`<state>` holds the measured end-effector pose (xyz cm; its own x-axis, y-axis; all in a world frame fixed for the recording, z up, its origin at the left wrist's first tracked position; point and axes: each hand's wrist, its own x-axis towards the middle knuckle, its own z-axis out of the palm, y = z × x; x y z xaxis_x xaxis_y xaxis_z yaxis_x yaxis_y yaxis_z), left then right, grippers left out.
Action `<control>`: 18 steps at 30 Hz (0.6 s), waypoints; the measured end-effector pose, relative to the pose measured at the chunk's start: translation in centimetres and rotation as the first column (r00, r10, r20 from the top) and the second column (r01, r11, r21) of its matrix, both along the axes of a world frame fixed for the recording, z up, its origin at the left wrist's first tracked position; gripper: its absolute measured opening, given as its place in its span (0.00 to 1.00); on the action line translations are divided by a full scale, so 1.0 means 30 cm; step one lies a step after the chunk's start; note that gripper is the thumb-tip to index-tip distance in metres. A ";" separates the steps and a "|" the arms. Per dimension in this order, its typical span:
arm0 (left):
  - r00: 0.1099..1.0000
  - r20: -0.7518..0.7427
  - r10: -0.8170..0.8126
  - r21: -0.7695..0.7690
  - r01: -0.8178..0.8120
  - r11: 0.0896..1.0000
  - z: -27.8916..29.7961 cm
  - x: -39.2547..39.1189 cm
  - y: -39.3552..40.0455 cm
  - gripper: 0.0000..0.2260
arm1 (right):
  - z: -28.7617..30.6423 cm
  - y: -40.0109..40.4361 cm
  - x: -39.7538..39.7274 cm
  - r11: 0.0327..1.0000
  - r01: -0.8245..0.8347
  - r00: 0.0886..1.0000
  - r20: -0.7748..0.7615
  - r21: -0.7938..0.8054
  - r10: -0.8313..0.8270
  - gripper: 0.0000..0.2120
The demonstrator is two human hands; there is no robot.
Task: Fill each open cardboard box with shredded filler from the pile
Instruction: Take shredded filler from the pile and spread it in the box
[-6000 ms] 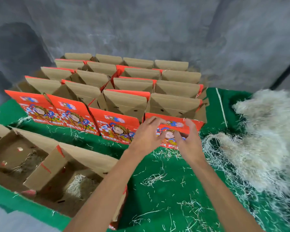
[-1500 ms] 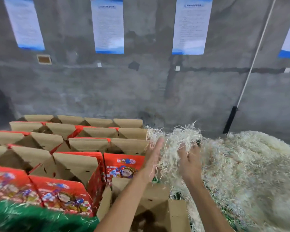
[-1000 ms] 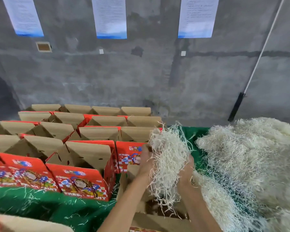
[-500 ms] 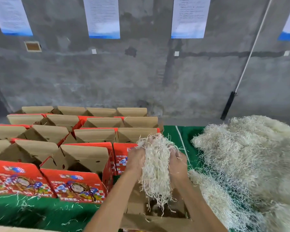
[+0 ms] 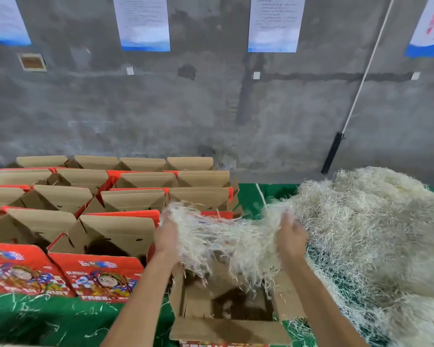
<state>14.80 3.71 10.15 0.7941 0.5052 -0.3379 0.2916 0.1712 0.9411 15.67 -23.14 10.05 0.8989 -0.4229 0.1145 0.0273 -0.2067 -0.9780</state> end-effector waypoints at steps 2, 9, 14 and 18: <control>0.999 0.031 -0.020 -0.209 0.026 0.978 -0.004 0.007 0.016 0.17 | -0.005 -0.026 0.027 0.998 0.036 0.993 -0.111 0.056 -0.030 0.12; 0.977 0.066 -0.203 -0.159 0.211 0.964 -0.025 -0.042 -0.262 0.14 | -0.025 0.240 -0.049 0.874 -0.485 0.874 -0.027 0.022 0.485 0.08; 0.999 0.030 0.014 -0.050 -0.013 0.999 -0.003 -0.015 0.066 0.10 | -0.033 -0.009 -0.014 0.962 -0.210 0.977 0.009 0.174 0.212 0.13; 0.957 -0.141 -0.253 0.267 0.283 0.921 -0.021 -0.068 -0.182 0.19 | -0.035 0.199 -0.046 0.933 -0.359 0.933 0.012 0.029 0.359 0.09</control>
<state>12.77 -1.76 9.51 0.8820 0.3643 -0.2990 0.3860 -0.1942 0.9018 14.31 -17.18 8.99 0.9908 -0.0754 0.1126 0.1002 -0.1525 -0.9832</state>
